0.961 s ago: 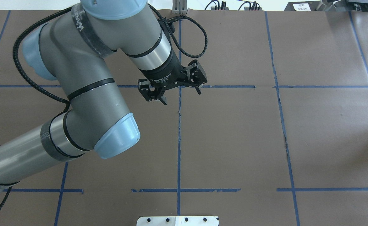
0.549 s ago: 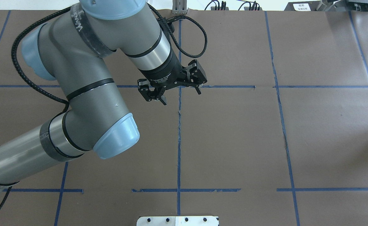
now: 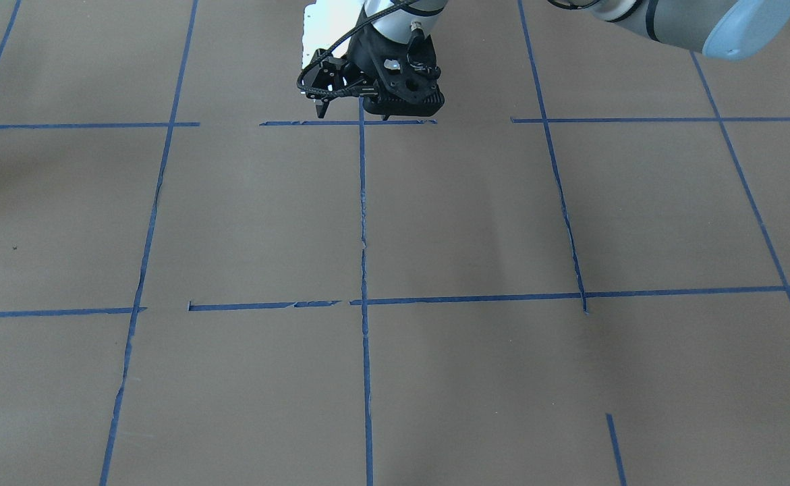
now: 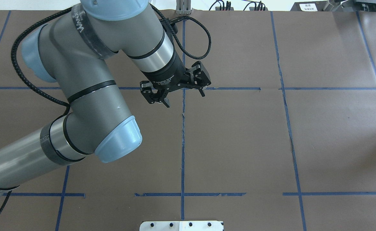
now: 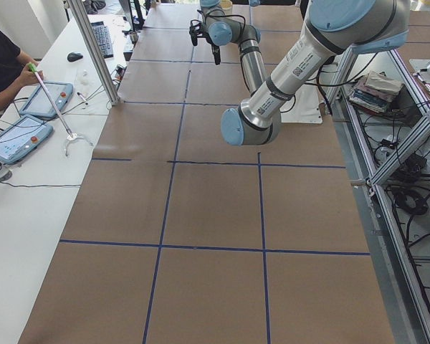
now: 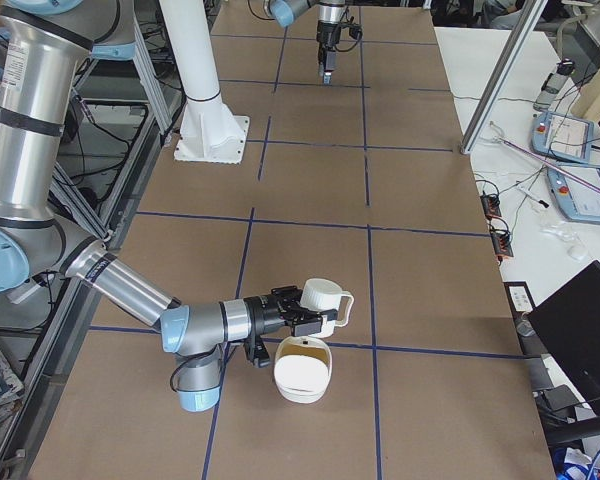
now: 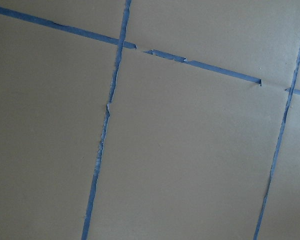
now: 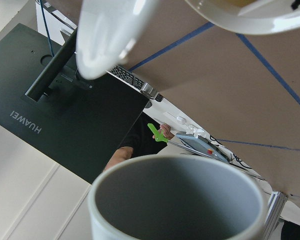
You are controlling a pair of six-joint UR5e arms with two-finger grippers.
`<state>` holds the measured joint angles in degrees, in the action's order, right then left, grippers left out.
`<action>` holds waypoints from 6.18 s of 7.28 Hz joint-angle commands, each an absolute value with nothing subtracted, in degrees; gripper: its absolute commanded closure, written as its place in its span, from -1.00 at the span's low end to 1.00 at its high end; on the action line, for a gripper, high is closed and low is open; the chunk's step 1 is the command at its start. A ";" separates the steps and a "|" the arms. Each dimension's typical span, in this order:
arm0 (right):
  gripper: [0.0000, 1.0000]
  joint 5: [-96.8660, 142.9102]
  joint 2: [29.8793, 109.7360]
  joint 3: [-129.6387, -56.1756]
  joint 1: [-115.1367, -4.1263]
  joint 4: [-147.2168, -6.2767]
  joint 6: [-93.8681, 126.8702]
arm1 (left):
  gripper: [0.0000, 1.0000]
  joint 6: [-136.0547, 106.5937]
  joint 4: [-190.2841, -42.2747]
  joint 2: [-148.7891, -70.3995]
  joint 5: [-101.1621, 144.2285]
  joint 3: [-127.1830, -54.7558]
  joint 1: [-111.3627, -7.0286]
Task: Left arm hands cup to right arm to dump lemon
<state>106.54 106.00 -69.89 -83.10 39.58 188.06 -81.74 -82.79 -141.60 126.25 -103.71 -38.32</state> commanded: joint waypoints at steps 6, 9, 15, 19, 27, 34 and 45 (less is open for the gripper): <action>0.54 104.16 101.62 -91.11 -75.69 5.16 165.08 | -1.00 -81.74 -82.88 -141.24 126.30 -103.80 -38.41; 0.53 100.73 91.52 -91.23 -68.49 -5.25 144.66 | -1.00 -81.74 -82.79 -141.24 126.30 -103.71 -38.84; 0.62 68.61 82.02 -100.87 -39.42 -29.22 92.99 | -1.00 -81.65 -82.79 -141.42 126.30 -103.62 -41.74; 0.61 46.92 69.57 -108.37 -21.32 -58.63 73.15 | -1.00 -80.95 -82.09 -142.73 126.12 -102.39 -43.24; 0.52 28.74 62.85 -107.05 -9.76 -67.76 59.00 | -0.87 -80.95 -74.00 -147.39 126.39 -98.53 -42.02; 0.44 28.21 62.05 -106.61 -9.58 -67.68 55.90 | -0.07 -80.77 -74.27 -148.80 125.95 -96.86 -38.67; -1.00 28.21 62.05 -106.70 -9.05 -67.06 54.84 | 1.00 -80.77 -74.09 -148.45 126.03 -96.94 -38.67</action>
<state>28.18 62.09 -106.76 -9.01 -67.07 54.79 -80.70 -74.19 -148.41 125.96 -96.92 -38.67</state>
